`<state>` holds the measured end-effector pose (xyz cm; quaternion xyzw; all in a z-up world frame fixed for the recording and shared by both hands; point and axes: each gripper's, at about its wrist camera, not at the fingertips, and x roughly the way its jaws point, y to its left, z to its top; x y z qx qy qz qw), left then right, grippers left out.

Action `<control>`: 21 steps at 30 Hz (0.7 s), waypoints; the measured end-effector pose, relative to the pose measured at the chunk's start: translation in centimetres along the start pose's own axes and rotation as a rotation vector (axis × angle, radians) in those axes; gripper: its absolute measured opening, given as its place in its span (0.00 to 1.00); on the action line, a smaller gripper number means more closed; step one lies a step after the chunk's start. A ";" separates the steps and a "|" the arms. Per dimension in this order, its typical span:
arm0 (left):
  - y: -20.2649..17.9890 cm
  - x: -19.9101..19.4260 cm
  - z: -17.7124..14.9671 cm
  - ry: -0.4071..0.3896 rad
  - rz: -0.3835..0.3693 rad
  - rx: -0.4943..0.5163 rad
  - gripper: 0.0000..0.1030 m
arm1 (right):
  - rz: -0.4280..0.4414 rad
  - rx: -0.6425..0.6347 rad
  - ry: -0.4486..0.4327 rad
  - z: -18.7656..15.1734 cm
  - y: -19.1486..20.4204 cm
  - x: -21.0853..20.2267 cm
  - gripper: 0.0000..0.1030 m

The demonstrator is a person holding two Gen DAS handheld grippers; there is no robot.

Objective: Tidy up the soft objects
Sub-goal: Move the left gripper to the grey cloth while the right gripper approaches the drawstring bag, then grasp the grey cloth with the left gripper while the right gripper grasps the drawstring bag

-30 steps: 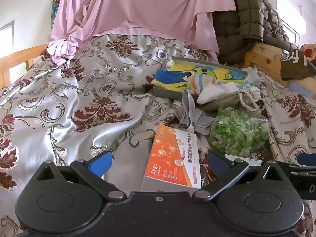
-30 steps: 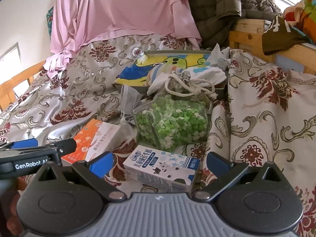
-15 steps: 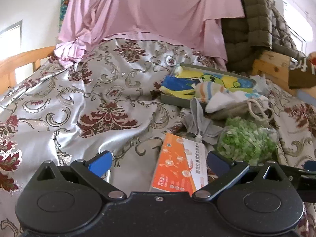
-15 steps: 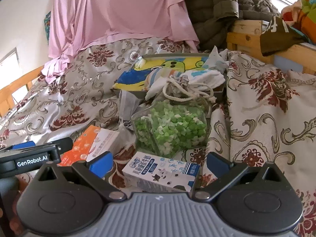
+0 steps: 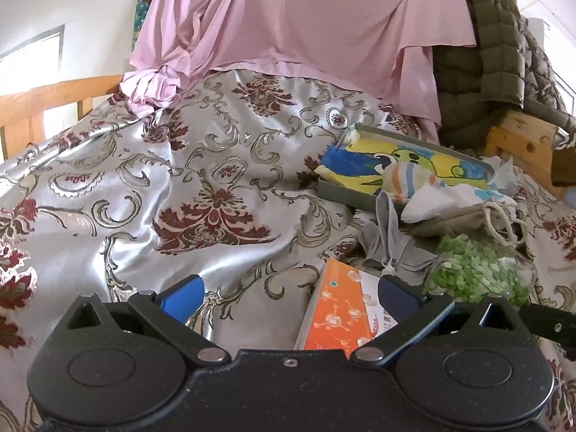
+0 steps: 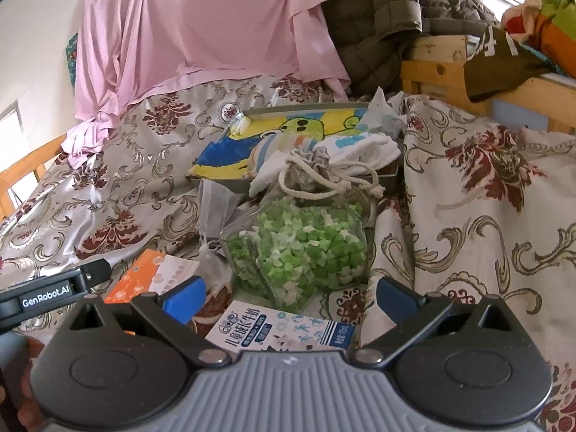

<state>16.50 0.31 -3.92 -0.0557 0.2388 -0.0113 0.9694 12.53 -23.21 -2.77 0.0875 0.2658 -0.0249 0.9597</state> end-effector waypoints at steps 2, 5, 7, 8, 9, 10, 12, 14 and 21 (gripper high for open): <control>0.0 0.2 0.0 -0.002 0.002 -0.004 0.99 | 0.000 -0.003 -0.001 0.0 0.0 0.1 1.00; 0.3 0.5 0.3 0.008 0.001 -0.019 0.99 | -0.003 -0.013 -0.007 0.1 0.2 0.2 1.00; 0.6 0.7 0.4 0.014 -0.007 -0.046 0.99 | 0.002 -0.008 -0.004 0.2 0.1 0.3 1.00; 0.7 0.8 0.5 0.014 -0.009 -0.057 0.99 | 0.004 -0.006 -0.004 0.2 0.1 0.3 1.00; 0.8 0.9 0.6 0.010 -0.012 -0.063 0.99 | 0.005 -0.005 -0.006 0.3 0.1 0.3 1.00; 0.8 0.9 0.8 0.003 -0.015 -0.064 0.99 | 0.006 -0.005 -0.011 0.3 0.1 0.3 1.00; 0.6 1.1 1.2 -0.015 -0.025 -0.064 0.99 | 0.007 -0.014 -0.028 0.7 0.1 0.4 1.00; 0.1 1.8 2.0 -0.027 -0.045 -0.056 0.99 | 0.002 -0.035 -0.058 1.0 0.2 0.7 1.00; -1.8 3.7 4.4 -0.069 -0.116 -0.012 0.99 | -0.002 -0.065 -0.125 2.2 -0.8 2.3 1.00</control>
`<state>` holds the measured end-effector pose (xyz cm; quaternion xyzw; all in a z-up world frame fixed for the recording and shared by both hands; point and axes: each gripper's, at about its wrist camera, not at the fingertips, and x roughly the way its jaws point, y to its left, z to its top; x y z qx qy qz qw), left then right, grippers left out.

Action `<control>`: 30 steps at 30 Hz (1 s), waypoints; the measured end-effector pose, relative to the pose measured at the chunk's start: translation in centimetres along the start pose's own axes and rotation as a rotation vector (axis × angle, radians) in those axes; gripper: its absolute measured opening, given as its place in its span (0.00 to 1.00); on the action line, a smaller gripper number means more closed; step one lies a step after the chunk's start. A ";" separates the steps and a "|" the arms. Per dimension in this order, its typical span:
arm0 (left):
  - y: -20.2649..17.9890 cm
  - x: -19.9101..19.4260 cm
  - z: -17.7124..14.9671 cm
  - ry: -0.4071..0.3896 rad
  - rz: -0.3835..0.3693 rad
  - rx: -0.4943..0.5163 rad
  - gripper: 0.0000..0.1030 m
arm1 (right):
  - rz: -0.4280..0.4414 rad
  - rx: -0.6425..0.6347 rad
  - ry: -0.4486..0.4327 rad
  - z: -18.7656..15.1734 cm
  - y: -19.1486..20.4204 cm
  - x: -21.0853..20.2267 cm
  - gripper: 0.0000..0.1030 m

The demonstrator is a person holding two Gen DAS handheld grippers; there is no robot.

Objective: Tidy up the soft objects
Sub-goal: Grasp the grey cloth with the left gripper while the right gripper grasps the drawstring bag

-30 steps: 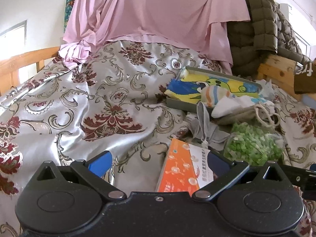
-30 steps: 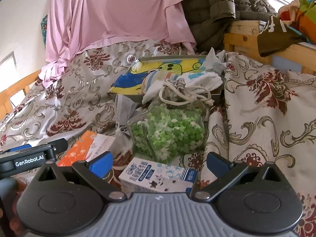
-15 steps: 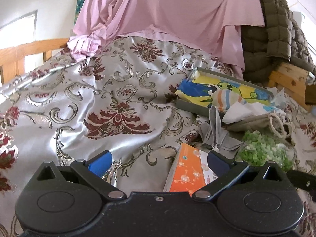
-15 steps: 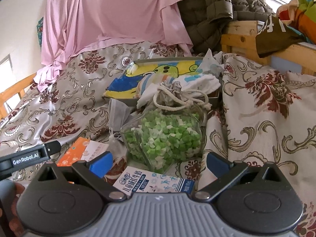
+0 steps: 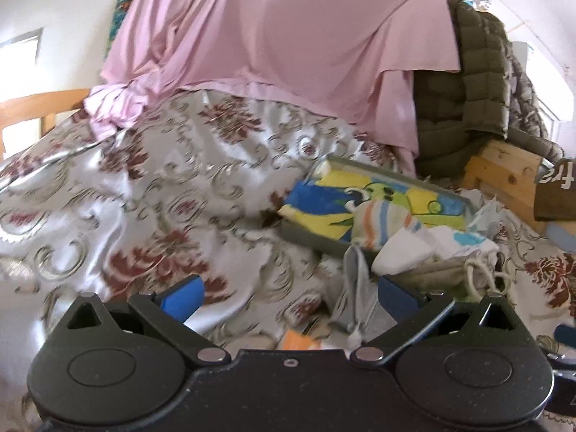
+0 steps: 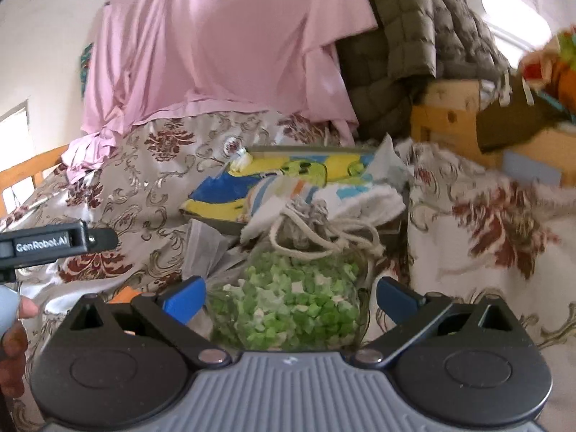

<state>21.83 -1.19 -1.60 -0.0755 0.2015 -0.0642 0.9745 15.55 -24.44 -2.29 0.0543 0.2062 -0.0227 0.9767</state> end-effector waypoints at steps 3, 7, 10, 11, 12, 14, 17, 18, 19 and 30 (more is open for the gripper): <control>-0.2 0.9 0.1 0.005 -0.020 0.013 0.99 | -0.001 0.031 0.007 0.0 -0.4 0.3 1.00; -0.1 2.4 -0.1 0.039 -0.048 0.012 0.99 | -0.005 -0.002 0.003 0.0 0.0 0.7 1.00; -0.3 3.5 0.1 0.057 -0.095 0.025 0.99 | 0.025 -0.024 -0.004 -0.1 0.4 1.5 1.00; -0.4 3.8 0.3 0.062 -0.111 0.036 0.99 | 0.033 -0.041 -0.022 0.0 0.5 1.8 1.00; -0.4 4.2 0.6 0.065 -0.122 0.045 0.99 | 0.039 -0.054 -0.040 0.2 0.5 2.0 1.00; -0.4 4.8 1.0 0.063 -0.129 0.060 0.99 | 0.052 -0.072 -0.066 0.7 0.4 2.6 1.00; -0.2 6.1 1.9 0.079 -0.147 0.074 0.99 | 0.054 -0.053 -0.077 1.3 -0.2 3.7 1.00; -0.1 6.6 2.1 0.089 -0.155 0.077 0.99 | 0.053 -0.044 -0.076 1.4 -0.5 4.0 1.00; -0.1 7.0 2.3 0.097 -0.164 0.078 0.99 | 0.048 -0.039 -0.073 1.5 -0.8 4.3 1.00; -1.5 11.5 3.1 0.175 -0.272 0.093 0.97 | 0.013 -0.038 -0.069 2.1 -2.4 6.3 1.00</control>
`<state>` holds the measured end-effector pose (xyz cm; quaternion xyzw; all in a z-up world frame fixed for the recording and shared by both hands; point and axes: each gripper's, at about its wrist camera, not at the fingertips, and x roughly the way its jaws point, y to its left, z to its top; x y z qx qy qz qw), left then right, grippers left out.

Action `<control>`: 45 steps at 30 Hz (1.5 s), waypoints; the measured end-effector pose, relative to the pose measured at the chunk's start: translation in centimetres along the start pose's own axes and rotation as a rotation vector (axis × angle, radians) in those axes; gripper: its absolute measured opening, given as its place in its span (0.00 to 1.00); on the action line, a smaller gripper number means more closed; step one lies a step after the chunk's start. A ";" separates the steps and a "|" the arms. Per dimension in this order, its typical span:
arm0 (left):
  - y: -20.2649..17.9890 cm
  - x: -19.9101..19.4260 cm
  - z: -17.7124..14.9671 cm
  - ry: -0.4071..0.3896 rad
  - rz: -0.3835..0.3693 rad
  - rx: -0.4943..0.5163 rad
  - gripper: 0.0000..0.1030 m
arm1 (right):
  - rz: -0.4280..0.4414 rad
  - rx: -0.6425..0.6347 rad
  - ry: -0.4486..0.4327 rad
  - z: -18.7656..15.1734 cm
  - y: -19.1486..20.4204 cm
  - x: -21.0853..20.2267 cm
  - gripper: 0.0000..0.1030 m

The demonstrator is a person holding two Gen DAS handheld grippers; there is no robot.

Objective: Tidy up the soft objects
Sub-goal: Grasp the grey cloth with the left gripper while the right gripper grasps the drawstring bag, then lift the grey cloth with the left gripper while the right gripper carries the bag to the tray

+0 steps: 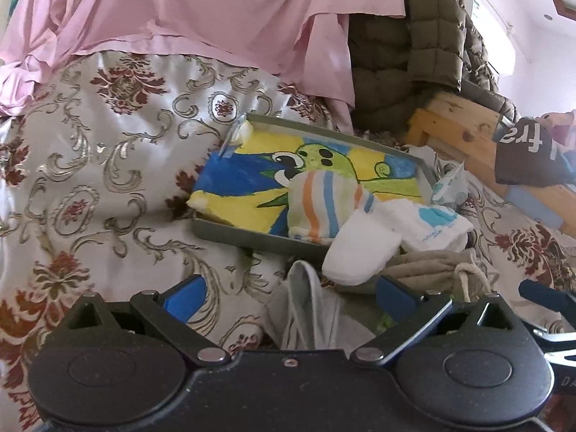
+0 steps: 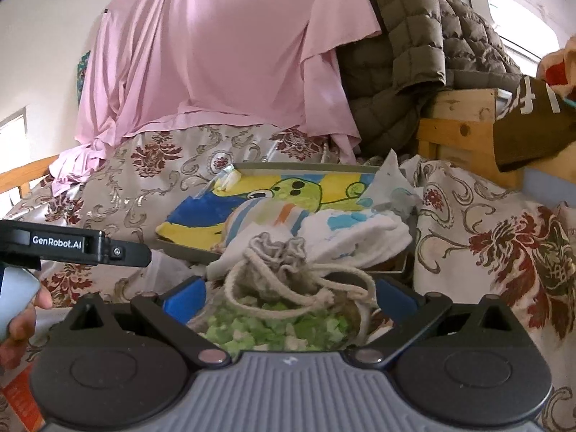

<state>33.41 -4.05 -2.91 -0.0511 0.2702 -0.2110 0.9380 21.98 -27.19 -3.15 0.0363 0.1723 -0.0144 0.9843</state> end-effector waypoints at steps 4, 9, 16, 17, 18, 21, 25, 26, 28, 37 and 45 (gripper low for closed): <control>-0.7 1.5 0.2 0.033 -0.024 0.020 0.91 | 0.005 0.003 0.006 0.0 -0.2 0.4 1.00; -1.4 2.9 -0.1 0.063 -0.006 0.043 0.85 | 0.008 -0.033 0.004 0.0 0.1 1.3 1.00; -1.2 4.2 -0.5 0.117 0.019 0.011 0.62 | 0.040 -0.065 0.025 1.1 -0.1 3.1 1.00; -1.1 4.4 -0.5 0.125 0.019 0.001 0.57 | 0.046 -0.064 0.033 1.3 -0.2 3.5 1.00; -1.0 4.5 -0.5 0.133 0.017 -0.010 0.47 | 0.052 -0.064 0.039 1.5 -0.2 3.8 1.00; -0.8 4.9 -0.4 0.149 0.031 -0.039 0.33 | 0.071 -0.071 0.067 1.7 -0.3 4.7 0.99; -0.9 4.7 -0.1 0.141 0.039 -0.069 0.17 | 0.083 -0.086 0.096 1.8 -0.1 5.4 0.96; -1.0 4.7 0.1 0.141 0.037 -0.069 0.16 | 0.088 -0.088 0.095 1.8 -0.1 5.4 0.94; -1.3 4.5 0.5 0.134 0.038 -0.063 0.11 | 0.094 -0.091 0.095 1.9 0.0 5.5 0.90; -1.7 3.4 2.3 0.110 0.019 -0.060 0.06 | 0.139 -0.081 0.142 1.9 -0.2 6.1 0.62; -1.2 2.0 2.9 0.090 0.043 -0.112 0.06 | 0.140 -0.099 0.111 1.9 0.0 5.4 0.40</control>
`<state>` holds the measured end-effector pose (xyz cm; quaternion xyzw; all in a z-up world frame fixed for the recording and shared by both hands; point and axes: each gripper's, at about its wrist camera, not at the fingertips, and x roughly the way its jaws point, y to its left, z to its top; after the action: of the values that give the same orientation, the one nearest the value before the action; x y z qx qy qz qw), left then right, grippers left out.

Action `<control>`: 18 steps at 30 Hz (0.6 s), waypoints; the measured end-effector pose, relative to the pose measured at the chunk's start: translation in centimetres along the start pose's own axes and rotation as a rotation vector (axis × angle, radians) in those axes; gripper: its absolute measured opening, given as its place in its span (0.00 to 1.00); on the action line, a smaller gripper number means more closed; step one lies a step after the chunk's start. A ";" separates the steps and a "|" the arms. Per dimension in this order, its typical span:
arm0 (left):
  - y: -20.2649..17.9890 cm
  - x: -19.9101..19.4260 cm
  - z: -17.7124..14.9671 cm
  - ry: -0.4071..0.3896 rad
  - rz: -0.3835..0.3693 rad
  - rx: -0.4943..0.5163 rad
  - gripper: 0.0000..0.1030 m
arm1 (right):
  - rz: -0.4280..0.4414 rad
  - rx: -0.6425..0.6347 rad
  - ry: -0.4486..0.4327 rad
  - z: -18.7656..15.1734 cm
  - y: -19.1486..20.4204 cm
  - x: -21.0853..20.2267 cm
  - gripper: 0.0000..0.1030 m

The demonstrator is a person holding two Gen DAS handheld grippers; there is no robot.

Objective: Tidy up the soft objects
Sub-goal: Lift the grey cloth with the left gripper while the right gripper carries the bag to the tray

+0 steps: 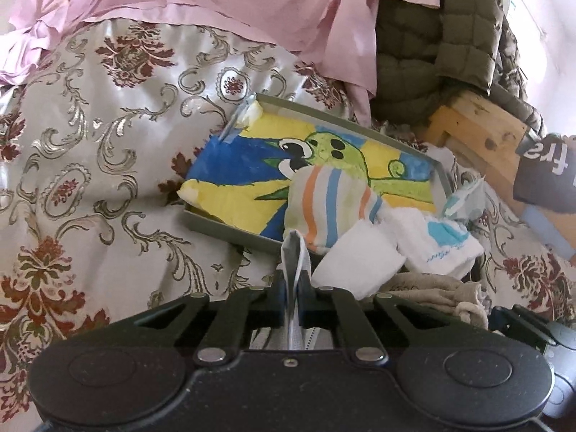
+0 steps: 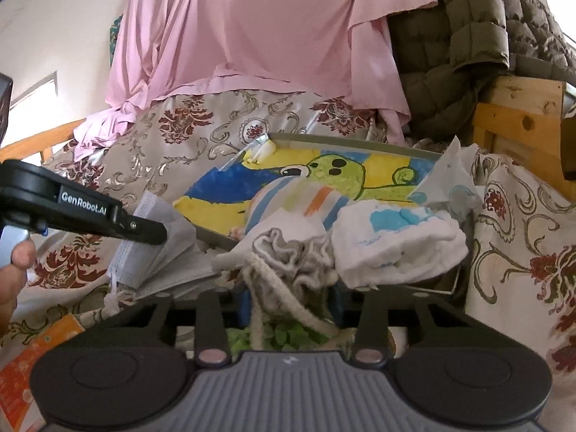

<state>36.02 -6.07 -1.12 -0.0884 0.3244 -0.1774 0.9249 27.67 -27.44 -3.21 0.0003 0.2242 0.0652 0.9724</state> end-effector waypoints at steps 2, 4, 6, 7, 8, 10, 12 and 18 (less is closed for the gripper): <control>-0.1 -0.5 0.3 -0.012 -0.002 0.005 0.06 | -0.001 -0.009 -0.019 0.2 0.2 -0.5 0.39; -0.5 -0.9 0.6 -0.031 0.000 0.020 0.06 | -0.009 -0.020 -0.046 0.4 0.2 -0.9 0.39; -0.9 -0.9 1.1 -0.046 0.004 0.033 0.06 | -0.008 -0.007 -0.065 0.6 0.0 -1.1 0.39; -1.2 -0.8 1.4 -0.051 0.007 0.036 0.06 | -0.008 0.001 -0.067 0.7 -0.1 -1.2 0.39; -1.4 -0.8 1.8 -0.057 0.009 0.035 0.06 | -0.006 0.006 -0.070 0.9 -0.2 -1.1 0.39; -1.8 -1.0 2.7 -0.080 -0.004 0.031 0.06 | -0.006 0.004 -0.079 1.4 -0.5 -1.0 0.38; -2.4 -1.3 3.7 -0.104 -0.014 0.042 0.06 | 0.012 0.016 -0.081 2.2 -1.0 -1.2 0.38; -3.6 -1.9 6.7 -0.158 -0.052 0.060 0.06 | 0.068 -0.008 -0.066 4.5 -1.7 -2.9 0.38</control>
<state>37.84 -8.33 6.15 -0.0828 0.2426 -0.2032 0.9450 27.28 -29.39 1.98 0.0063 0.1918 0.0992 0.9764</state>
